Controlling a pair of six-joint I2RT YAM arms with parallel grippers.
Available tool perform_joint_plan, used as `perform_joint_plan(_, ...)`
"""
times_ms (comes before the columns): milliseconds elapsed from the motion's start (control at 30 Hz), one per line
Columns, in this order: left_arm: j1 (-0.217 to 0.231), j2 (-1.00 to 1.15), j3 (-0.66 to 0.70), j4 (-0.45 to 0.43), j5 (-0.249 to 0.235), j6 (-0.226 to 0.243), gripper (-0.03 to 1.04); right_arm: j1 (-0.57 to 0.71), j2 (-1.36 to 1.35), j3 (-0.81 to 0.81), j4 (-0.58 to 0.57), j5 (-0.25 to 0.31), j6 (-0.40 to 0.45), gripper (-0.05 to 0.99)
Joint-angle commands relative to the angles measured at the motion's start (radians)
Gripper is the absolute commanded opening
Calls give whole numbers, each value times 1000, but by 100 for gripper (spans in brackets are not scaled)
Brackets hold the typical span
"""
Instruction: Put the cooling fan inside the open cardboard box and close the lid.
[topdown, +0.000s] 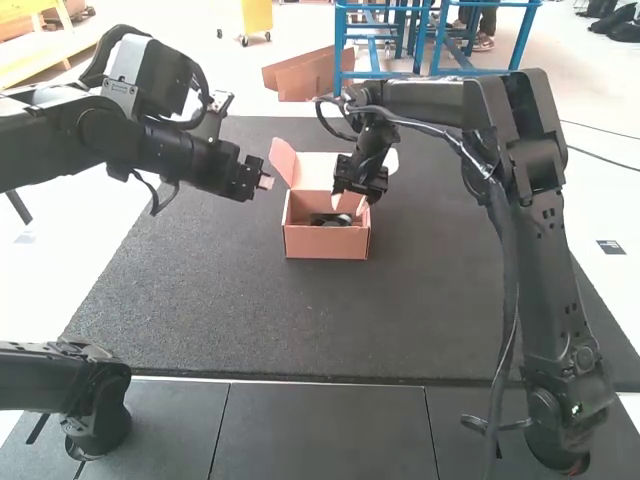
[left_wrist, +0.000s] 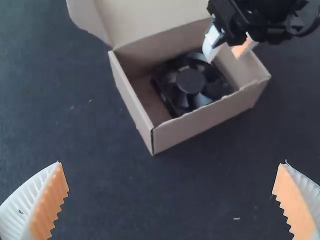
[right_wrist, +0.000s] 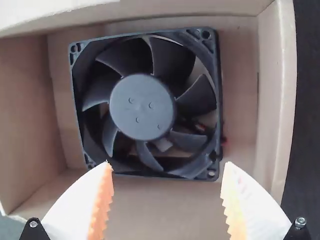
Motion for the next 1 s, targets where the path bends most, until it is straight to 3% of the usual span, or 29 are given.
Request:
perform_joint_plan(0, 18, -12, 25, 20, -17, -30, 97, -7, -33, 24, 0, -39, -11, 52)
perform_joint_plan(200, 87, -5, 23, 48, -36, -56, 97, -15, -148, 22, 20, -137, -27, 63)
perform_joint_plan(300, 135, 9, 28, 53, -44, -68, 97, -26, -219, 21, 20, -136, -76, 67)
perform_joint_plan(500, 222, 35, 31, 53, -45, -84, 97, -33, -328, 19, -54, -58, -261, 79)
perform_joint_plan(600, 247, 49, 31, 54, -47, -91, 97, -35, -374, -12, -55, -53, -289, 82)
perform_joint_plan(733, 259, 60, 36, 59, -47, -94, 97, -35, -470, -111, 19, -26, -341, 83)
perform_joint_plan(867, 259, 74, 48, 65, -47, -94, 97, -30, -581, -263, 132, 40, -361, 83)
perform_joint_plan(967, 259, 91, 60, 73, -54, -96, 97, -35, -659, -367, 200, 45, -361, 83)
